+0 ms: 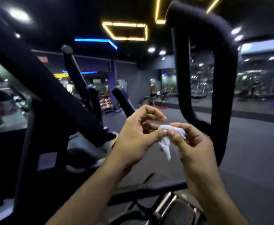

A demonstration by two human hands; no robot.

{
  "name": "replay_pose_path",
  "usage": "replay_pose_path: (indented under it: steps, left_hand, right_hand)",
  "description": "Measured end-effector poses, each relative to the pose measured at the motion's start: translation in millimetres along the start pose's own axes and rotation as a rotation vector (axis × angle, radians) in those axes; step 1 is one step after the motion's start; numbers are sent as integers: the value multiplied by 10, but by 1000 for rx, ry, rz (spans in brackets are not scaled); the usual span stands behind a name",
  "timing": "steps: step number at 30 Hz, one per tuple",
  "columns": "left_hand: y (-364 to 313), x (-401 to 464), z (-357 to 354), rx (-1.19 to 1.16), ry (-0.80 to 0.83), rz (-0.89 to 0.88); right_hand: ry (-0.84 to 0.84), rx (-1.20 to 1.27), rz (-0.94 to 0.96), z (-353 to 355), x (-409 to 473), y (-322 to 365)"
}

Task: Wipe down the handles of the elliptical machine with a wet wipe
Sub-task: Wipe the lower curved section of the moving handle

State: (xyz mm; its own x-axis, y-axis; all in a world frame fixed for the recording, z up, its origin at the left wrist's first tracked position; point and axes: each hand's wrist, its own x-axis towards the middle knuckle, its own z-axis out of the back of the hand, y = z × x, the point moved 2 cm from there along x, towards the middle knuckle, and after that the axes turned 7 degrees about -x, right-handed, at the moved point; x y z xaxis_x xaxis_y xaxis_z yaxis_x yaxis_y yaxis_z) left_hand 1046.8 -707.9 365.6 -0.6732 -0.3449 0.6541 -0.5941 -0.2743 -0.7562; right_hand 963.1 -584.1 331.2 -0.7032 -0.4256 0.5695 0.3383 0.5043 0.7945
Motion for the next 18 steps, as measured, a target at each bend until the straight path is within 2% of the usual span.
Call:
replay_pose_path:
  steps: [5,8,10,13,15,16,18]
  left_hand:
    - [-261,520,-104,-92,49,-100]
    - [-403,743,-131,-185,22,-135]
    - [-425,944,-95,-249,8,-166]
    - [-292,1359,-99,-235,5,-114]
    - [-167,1602,-280,-284,88,-25]
    - [-111,1705,-399,-318,130,-6]
    - [-24,1866,-631,-315,108,-30]
  right_hand:
    - [-211,-19,210,28,284,435]
    - [-245,-127,336,-38,412,720]
    - [-321,-331,525,-48,522,988]
    - [-443,-832,973,-167,834,1553]
    - [-377,-1086,1228,-365,1206,1930]
    - [-304,-1203,1286,-497,1454,2091]
    - [-56,-1477,1242,-770,1894,2318]
